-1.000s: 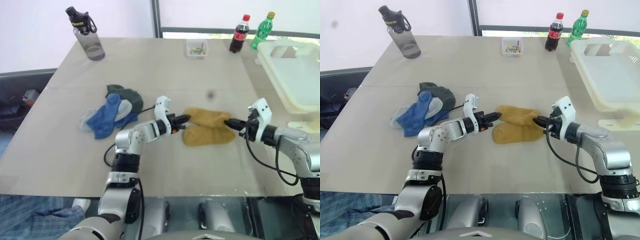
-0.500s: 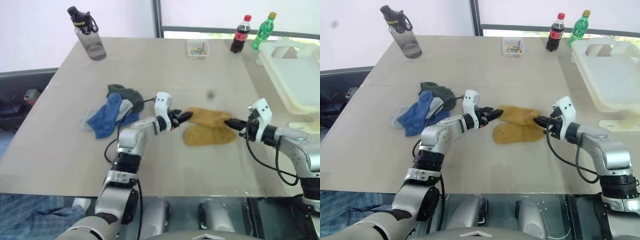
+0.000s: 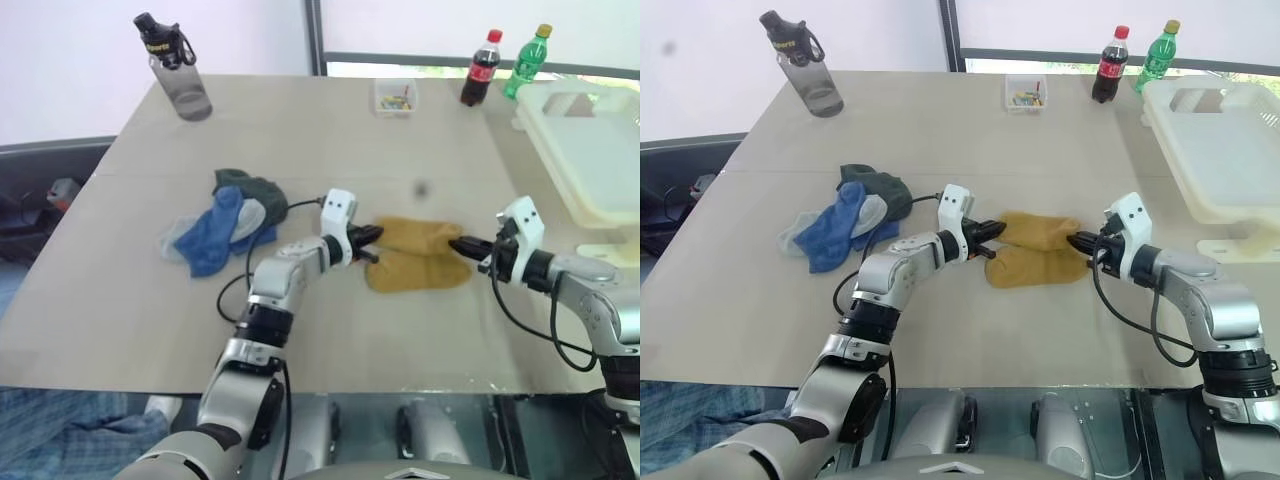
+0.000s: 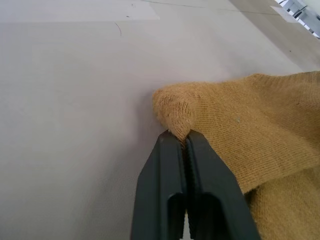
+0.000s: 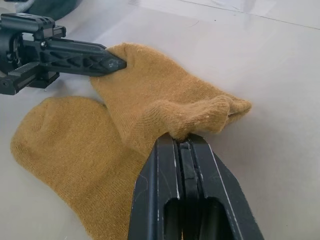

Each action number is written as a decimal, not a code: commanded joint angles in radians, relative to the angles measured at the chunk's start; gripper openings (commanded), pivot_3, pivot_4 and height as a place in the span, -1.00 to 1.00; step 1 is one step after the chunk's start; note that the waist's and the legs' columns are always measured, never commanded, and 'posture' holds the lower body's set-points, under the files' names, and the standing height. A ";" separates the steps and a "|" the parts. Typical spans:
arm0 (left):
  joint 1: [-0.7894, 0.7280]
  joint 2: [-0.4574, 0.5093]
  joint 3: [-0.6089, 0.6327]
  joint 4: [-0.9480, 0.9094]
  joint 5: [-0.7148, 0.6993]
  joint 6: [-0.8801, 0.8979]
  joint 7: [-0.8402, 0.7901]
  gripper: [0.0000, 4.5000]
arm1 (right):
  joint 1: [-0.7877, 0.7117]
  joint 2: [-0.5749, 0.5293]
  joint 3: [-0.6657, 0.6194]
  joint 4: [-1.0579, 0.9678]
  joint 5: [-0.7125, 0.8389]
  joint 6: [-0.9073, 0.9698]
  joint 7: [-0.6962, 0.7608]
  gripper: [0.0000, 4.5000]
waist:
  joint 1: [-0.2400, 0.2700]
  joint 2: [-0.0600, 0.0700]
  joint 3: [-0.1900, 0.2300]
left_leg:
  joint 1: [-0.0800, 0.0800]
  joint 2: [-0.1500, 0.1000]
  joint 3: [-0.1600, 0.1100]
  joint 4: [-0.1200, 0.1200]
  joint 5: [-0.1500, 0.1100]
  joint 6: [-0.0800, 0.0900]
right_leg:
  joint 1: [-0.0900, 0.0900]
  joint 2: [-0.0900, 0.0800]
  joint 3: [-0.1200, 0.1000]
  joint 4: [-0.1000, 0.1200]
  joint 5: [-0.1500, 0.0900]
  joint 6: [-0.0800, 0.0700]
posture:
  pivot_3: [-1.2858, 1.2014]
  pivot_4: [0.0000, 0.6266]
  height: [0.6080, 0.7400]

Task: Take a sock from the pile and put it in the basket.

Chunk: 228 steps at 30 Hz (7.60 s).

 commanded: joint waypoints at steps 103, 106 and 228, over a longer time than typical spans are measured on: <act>0.293 -0.058 0.351 -0.466 -0.545 0.607 0.267 -0.31 | 0.119 0.047 0.172 -0.039 -0.323 -0.253 -0.144 0.49 | -0.001 -0.001 -0.001 | 0.003 0.001 0.000 0.000 0.000 0.000 | 0.001 0.001 0.001 0.001 0.000 0.000 | 0.03 -0.52 1.00; 0.290 -0.053 0.375 -0.455 -0.584 0.617 0.256 0.08 | 0.123 0.054 0.174 -0.044 -0.328 -0.252 -0.144 0.49 | -0.001 -0.001 -0.002 | 0.003 0.001 0.000 0.000 0.000 0.000 | 0.001 0.000 0.001 0.001 0.000 0.000 | 0.03 -0.52 1.00; 0.189 0.040 -0.059 -0.338 -0.505 0.394 -0.324 1.00 | 0.079 0.008 0.070 -0.211 -0.004 0.135 -0.145 0.97 | -0.001 -0.002 -0.005 | 0.000 0.001 -0.002 -0.002 0.000 0.000 | 0.001 0.000 -0.001 -0.002 0.000 0.000 | 0.03 -0.52 1.00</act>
